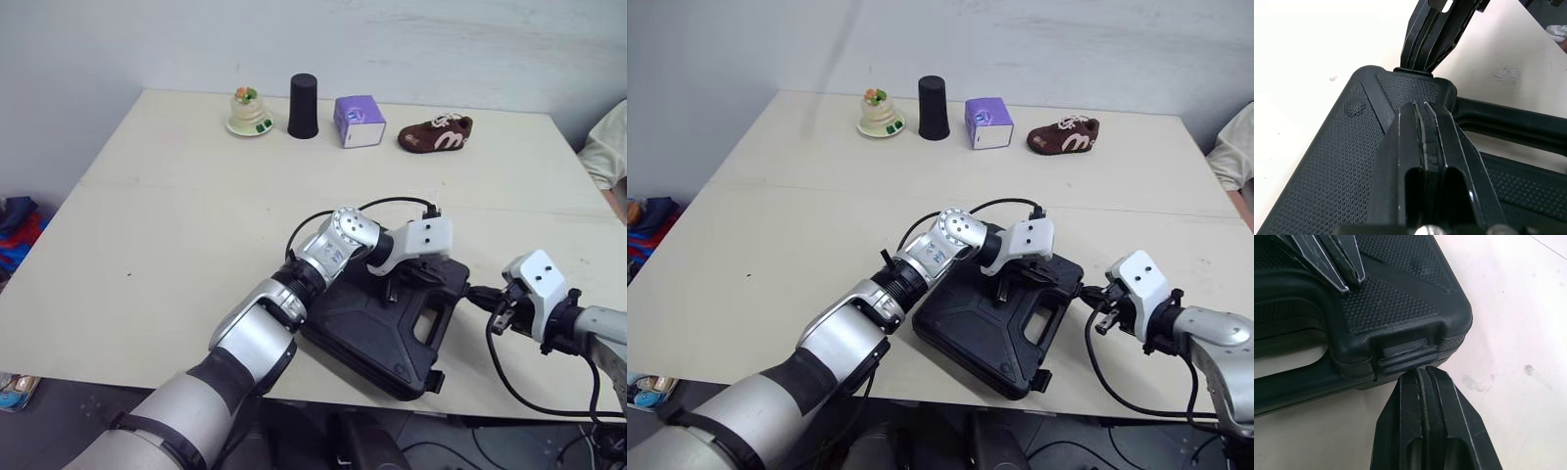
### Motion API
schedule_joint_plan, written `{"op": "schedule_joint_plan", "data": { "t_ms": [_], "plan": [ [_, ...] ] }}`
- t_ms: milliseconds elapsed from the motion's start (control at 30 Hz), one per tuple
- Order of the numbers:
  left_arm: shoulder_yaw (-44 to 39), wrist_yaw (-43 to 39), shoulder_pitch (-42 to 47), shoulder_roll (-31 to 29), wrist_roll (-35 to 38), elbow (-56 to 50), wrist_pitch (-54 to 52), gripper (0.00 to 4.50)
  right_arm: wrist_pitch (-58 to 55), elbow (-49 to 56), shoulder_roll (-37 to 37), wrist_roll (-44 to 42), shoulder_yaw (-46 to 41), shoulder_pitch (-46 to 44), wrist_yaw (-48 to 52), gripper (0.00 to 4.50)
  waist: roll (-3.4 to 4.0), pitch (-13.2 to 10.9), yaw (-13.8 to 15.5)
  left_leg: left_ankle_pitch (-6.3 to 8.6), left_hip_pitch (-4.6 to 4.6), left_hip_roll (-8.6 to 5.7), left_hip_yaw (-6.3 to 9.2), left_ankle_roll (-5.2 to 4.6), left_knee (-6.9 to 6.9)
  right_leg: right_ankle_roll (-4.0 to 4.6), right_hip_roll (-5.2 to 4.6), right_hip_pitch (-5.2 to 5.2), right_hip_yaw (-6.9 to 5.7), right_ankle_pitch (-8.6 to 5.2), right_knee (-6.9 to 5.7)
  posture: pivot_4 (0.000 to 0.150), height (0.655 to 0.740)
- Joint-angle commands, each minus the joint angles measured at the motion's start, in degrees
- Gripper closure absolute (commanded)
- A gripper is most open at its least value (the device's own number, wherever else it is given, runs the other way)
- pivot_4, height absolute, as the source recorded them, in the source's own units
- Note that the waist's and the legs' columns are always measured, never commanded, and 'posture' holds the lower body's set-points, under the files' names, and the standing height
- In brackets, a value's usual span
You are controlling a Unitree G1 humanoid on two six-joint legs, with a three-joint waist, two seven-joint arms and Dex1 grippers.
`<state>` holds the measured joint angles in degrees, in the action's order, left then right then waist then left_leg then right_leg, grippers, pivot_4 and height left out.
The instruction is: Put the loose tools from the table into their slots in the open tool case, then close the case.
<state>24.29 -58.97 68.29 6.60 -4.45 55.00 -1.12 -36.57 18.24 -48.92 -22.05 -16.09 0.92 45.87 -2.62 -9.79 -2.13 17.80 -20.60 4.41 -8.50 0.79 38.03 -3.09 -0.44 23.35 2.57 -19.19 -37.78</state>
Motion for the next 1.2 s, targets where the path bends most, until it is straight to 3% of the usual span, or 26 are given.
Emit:
{"op": "schedule_joint_plan", "data": {
  "t_ms": [33,1200],
  "plan": [
    [3.7,0.7,-3.1,0.1,-5.3,5.0,-1.7,4.43,0.5,5.0,0.5,-2.6,0.0,-1.4,0.8,4.50,0.00,0.0,-0.1,0.00,0.00,0.00,0.00,-0.01,-0.01,0.00,0.00,0.00,0.00,0.00,0.00,0.150,0.7339],
    [4.7,2.0,-4.0,-0.3,-7.6,4.6,-0.4,4.43,1.3,5.1,-0.1,-1.0,1.2,-3.5,2.0,4.50,-0.03,0.0,-1.3,0.01,0.07,0.05,-0.02,-0.01,-0.10,0.01,0.03,0.00,0.02,0.00,0.00,0.150,0.7339]
  ]
}}
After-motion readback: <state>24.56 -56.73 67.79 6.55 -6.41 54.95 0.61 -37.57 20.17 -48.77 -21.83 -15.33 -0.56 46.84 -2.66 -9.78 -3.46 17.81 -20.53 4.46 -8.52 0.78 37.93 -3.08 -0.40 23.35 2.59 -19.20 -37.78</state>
